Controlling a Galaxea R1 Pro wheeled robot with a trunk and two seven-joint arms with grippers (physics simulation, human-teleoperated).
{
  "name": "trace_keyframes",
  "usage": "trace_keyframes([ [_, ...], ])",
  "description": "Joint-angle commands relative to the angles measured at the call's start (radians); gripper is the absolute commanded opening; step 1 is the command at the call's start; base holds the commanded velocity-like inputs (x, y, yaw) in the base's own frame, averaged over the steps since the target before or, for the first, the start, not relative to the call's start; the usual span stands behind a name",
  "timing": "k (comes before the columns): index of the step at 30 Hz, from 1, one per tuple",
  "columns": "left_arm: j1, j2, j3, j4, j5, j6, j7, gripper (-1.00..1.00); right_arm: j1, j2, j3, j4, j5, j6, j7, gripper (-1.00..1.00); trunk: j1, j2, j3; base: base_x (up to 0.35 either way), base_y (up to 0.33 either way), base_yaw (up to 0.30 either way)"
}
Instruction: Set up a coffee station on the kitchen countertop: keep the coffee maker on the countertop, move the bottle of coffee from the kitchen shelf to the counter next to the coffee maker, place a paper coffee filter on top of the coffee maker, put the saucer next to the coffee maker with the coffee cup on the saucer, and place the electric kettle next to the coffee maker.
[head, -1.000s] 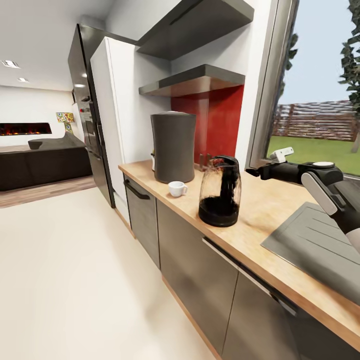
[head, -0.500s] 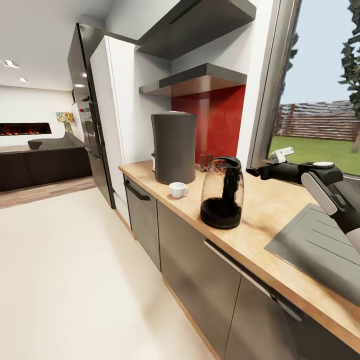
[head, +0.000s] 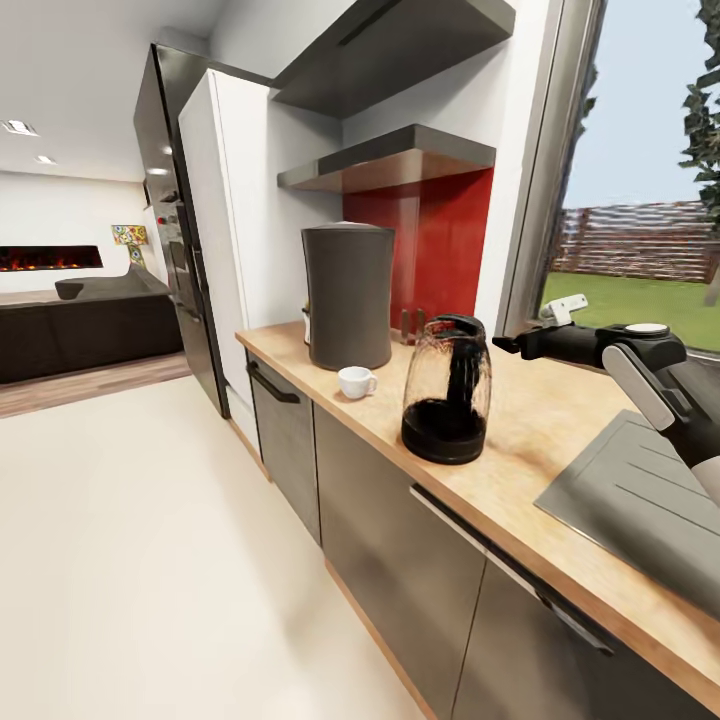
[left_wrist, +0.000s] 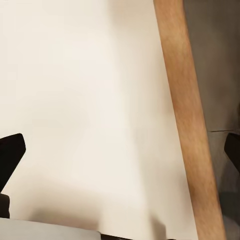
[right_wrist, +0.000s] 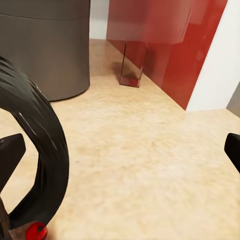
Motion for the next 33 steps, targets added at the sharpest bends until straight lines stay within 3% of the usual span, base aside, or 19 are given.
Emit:
trace_keyframes([
  [1,-0.001,0.000,0.008,0.001,-0.008,-0.006,-0.003,1.00,-0.001,-0.001,0.002,-0.001,-0.002,0.003,0.001,1.00,0.000,-0.001,-0.001,0.031,0.022,0.000],
  [33,-0.001,0.000,0.008,0.001,-0.007,-0.006,-0.004,1.00,-0.001,-0.001,0.005,-0.009,-0.004,0.003,0.004,1.00,0.000,-0.001,-0.001,0.020,0.014,0.000],
])
